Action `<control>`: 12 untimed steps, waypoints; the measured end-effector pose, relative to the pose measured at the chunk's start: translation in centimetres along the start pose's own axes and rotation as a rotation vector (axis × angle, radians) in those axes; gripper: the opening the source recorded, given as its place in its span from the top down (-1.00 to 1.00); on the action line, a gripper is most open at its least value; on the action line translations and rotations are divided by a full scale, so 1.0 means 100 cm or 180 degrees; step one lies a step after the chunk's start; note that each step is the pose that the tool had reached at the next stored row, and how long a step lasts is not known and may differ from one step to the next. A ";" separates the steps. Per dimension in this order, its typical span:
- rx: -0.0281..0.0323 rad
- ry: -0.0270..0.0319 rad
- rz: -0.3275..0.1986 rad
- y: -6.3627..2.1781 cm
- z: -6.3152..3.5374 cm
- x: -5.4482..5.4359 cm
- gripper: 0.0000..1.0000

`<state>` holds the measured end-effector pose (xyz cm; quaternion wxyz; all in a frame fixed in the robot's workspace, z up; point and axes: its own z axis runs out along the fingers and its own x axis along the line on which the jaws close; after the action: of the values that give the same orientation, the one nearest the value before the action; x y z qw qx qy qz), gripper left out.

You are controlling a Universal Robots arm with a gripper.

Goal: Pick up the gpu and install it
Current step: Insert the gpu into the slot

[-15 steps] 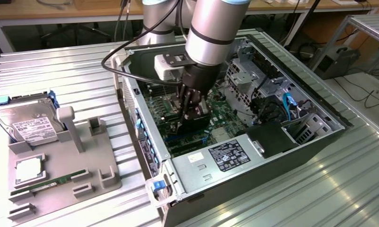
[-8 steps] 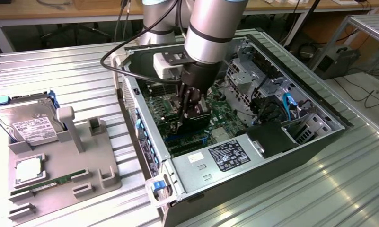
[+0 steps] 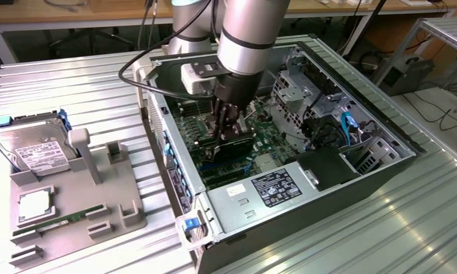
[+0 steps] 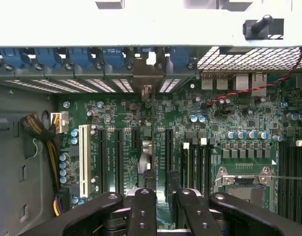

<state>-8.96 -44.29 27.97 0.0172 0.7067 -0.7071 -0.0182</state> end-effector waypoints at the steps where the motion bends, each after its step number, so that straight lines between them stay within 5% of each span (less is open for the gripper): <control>1: 0.0020 0.0001 0.0000 0.0024 0.0024 0.000 0.53; 3: 0.0040 0.0002 -0.0001 0.0031 0.0052 -0.001 0.53; 12: 0.0042 0.0000 0.0000 0.0032 0.0068 0.001 0.53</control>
<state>-9.31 -44.40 27.31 0.0126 0.7068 -0.7072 -0.0135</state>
